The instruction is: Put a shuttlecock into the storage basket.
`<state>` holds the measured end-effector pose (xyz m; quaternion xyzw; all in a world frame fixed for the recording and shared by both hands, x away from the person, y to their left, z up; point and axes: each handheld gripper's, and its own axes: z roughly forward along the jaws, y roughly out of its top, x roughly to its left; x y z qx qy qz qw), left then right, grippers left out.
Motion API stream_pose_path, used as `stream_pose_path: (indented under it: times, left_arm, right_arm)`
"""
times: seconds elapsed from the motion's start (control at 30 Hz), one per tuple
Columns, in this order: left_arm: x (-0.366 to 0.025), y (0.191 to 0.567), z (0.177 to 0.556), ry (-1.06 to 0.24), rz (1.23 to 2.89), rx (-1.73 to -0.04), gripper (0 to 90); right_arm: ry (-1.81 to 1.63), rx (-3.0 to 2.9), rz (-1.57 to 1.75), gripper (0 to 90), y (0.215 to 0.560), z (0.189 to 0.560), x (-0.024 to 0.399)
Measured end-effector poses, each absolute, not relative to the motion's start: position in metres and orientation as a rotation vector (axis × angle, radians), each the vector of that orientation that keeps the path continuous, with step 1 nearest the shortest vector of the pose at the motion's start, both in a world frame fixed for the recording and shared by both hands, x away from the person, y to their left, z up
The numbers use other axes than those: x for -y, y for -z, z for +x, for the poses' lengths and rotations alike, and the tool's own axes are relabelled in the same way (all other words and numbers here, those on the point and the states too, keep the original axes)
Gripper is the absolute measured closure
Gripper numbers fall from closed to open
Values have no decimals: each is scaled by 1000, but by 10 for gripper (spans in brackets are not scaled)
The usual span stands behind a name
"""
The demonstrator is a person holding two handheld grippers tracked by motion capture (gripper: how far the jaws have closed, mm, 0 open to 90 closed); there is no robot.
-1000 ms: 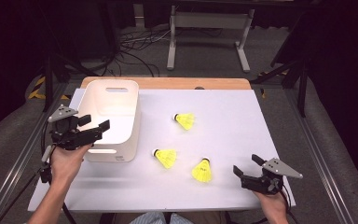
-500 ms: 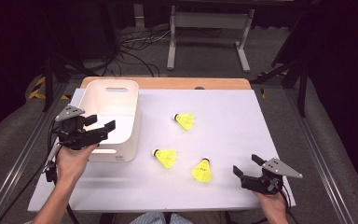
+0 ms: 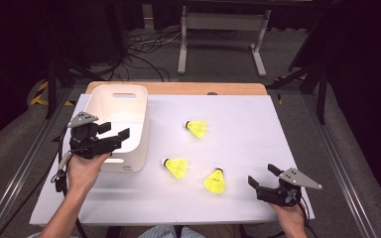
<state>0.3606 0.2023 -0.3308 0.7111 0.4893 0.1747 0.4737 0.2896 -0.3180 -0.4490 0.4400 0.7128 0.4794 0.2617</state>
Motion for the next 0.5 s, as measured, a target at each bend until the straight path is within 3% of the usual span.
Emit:
stream_pose_path:
  times: [0.5]
  left_arm:
    - [-189, 332, 363, -395, 1764, -1185, 279]
  right_arm:
    - [-1300, -1926, 1192, 124, 449, 290, 318]
